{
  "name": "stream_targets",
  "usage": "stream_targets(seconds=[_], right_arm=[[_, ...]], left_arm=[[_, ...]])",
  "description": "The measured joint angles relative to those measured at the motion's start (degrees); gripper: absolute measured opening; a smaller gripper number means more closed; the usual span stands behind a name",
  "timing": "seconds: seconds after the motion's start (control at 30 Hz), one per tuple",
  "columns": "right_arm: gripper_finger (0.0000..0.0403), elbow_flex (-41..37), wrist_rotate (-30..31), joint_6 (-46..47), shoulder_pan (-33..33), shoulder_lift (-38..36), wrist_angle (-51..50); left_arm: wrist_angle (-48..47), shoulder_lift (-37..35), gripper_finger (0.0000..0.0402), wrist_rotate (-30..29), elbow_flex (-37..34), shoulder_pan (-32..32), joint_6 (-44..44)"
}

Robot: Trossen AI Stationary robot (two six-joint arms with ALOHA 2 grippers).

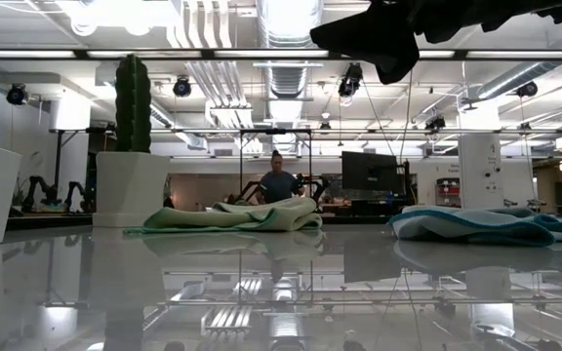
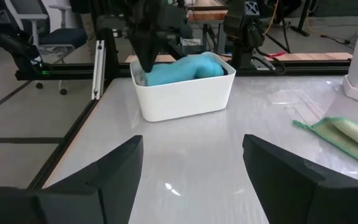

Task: Fold microfiber towels
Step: Put the blue microfiber into the white bin

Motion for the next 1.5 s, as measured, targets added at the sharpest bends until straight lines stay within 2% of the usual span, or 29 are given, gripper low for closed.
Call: stream_targets(seconds=[0.13, 0.27, 0.5, 0.73, 0.87, 1.1, 1.5], right_arm=[[0.0260, 0.00, 0.01, -0.05, -0.01, 0.00, 0.00], [0.0258, 0.00, 0.01, -0.11, -0.01, 0.00, -0.06], [0.0263, 0.00, 0.01, -0.15, -0.01, 0.00, -0.38], [0.0256, 0.00, 0.01, -0.15, -0.02, 0.00, -0.44], [0.0257, 0.00, 0.05, -0.15, -0.07, 0.00, -0.42], [0.0255, 0.00, 0.13, 0.33, -0.40, 0.00, -0.41], [0.0259, 0.00, 0.06, 0.72, -0.39, 0.00, -0.94]], left_arm=[[-6.14, -2.60, 0.0006, -1.82, 0.87, 0.88, 0.00], [-14.34, -3.31, 0.0006, -9.62, -0.42, 2.51, -0.82], [-17.32, -1.17, 0.0006, -13.10, -4.84, 4.95, -6.01], [-13.38, 3.64, 0.0006, -10.78, -5.07, 4.87, -6.63], [-14.02, 2.44, 0.0006, -6.39, -0.80, 4.97, -3.71], [-10.40, 1.86, 0.0006, -3.30, 6.08, 4.04, 6.26], [-6.59, 10.08, 0.0006, -3.36, -0.30, 4.75, 7.92]])
